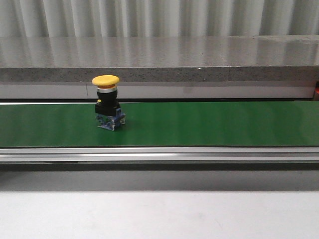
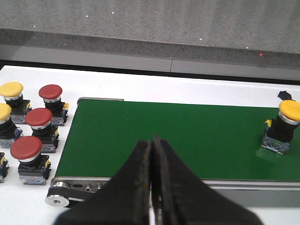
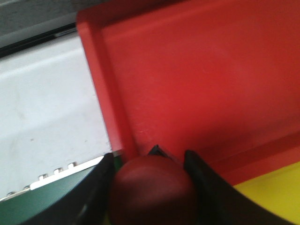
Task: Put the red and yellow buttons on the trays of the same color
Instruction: 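Lower the red button into the red tray and open the right gripper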
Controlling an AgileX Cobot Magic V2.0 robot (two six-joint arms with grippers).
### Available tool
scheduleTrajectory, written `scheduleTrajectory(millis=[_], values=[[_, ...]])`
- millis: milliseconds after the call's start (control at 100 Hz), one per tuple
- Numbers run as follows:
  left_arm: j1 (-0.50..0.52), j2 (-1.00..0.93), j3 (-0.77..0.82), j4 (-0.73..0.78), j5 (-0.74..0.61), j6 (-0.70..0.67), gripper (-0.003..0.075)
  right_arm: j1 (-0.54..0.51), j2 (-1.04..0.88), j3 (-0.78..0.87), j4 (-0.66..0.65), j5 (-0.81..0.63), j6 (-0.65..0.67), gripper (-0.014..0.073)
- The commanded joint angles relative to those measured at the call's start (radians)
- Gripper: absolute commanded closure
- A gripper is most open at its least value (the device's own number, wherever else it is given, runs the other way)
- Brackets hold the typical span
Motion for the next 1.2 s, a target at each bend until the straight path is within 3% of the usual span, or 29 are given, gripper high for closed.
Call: scheduleTrajectory(millis=[0,330,450,570,670,940,1190], values=[[-0.008,0.008,-0.026,-0.010,-0.076,0.003,0.0740,-0.022,0.004,-0.044,0.001,-0.091,-0.011,0.0500],[-0.008,0.008,-0.026,-0.010,-0.076,0.003,0.0740,-0.028,0.152,-0.050,0.001,-0.254,-0.011,0.0478],[-0.008,0.008,-0.026,-0.010,-0.076,0.003,0.0740,-0.028,0.178,-0.050,0.001,-0.257,-0.011,0.0344],[-0.008,0.008,-0.026,-0.010,-0.076,0.003,0.0740,-0.028,0.182,-0.050,0.001,-0.253,-0.011,0.0127],[-0.008,0.008,-0.026,-0.010,-0.076,0.003,0.0740,-0.028,0.171,-0.050,0.001,-0.252,-0.011,0.0042],[-0.008,0.008,-0.026,-0.010,-0.076,0.003,0.0740,-0.025,0.048,-0.050,0.001,-0.240,-0.011,0.0036],[-0.008,0.008,-0.026,-0.010,-0.076,0.003,0.0740,0.046,-0.110,-0.045,0.001,-0.109,-0.057,0.0036]])
